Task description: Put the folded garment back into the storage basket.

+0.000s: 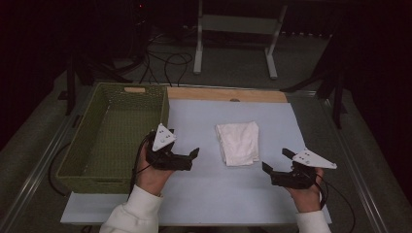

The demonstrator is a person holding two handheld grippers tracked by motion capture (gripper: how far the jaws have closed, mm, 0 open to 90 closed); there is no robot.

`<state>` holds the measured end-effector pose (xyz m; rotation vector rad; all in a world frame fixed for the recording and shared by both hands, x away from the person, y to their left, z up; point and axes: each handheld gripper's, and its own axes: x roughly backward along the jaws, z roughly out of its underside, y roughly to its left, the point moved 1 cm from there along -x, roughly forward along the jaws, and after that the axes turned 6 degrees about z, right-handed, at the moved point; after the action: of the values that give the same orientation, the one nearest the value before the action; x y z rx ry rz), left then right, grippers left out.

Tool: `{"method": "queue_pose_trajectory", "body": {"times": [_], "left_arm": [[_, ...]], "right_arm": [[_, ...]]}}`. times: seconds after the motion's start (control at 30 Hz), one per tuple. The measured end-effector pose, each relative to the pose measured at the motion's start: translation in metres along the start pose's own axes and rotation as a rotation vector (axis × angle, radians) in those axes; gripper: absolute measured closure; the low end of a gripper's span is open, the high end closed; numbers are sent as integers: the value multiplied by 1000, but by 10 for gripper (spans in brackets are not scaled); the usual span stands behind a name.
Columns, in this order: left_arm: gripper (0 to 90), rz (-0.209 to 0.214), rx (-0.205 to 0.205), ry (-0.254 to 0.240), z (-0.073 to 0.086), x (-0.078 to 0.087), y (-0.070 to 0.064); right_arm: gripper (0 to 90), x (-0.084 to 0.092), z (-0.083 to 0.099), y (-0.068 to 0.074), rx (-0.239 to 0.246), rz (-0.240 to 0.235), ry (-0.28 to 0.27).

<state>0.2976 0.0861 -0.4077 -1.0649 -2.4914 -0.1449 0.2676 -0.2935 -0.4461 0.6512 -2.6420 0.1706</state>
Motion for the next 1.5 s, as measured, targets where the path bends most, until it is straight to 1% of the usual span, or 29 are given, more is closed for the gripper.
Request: {"method": "queue_pose_trajectory", "body": {"times": [0.27,0.5,0.7,0.73,0.93,1.17,1.33,1.47,1.5], "left_arm": [[1,17,-26,13,-1,-12,-10],[1,20,-36,7,-1,-21,-14],[1,31,-30,3,3,-29,-15],[1,30,-34,5,4,-31,-15],[1,30,-19,10,12,-40,-12],[1,28,-18,4,14,-47,-12],[1,24,-25,5,15,-53,-12],[1,15,-55,6,16,-58,-12],[1,18,-57,3,16,-59,-12]], "right_arm": [[79,1,1,-1,-5,0,-2],[79,0,4,-1,-11,-2,-2],[79,0,4,-1,-14,-4,-3],[79,0,4,-1,-14,-4,-3],[79,0,5,-1,-20,-6,-2],[79,-2,6,-1,-20,-8,-2],[79,-2,6,-1,-19,-8,-1],[79,-2,6,-2,-15,-10,-2],[79,-3,6,-2,-18,-11,-2]]}}
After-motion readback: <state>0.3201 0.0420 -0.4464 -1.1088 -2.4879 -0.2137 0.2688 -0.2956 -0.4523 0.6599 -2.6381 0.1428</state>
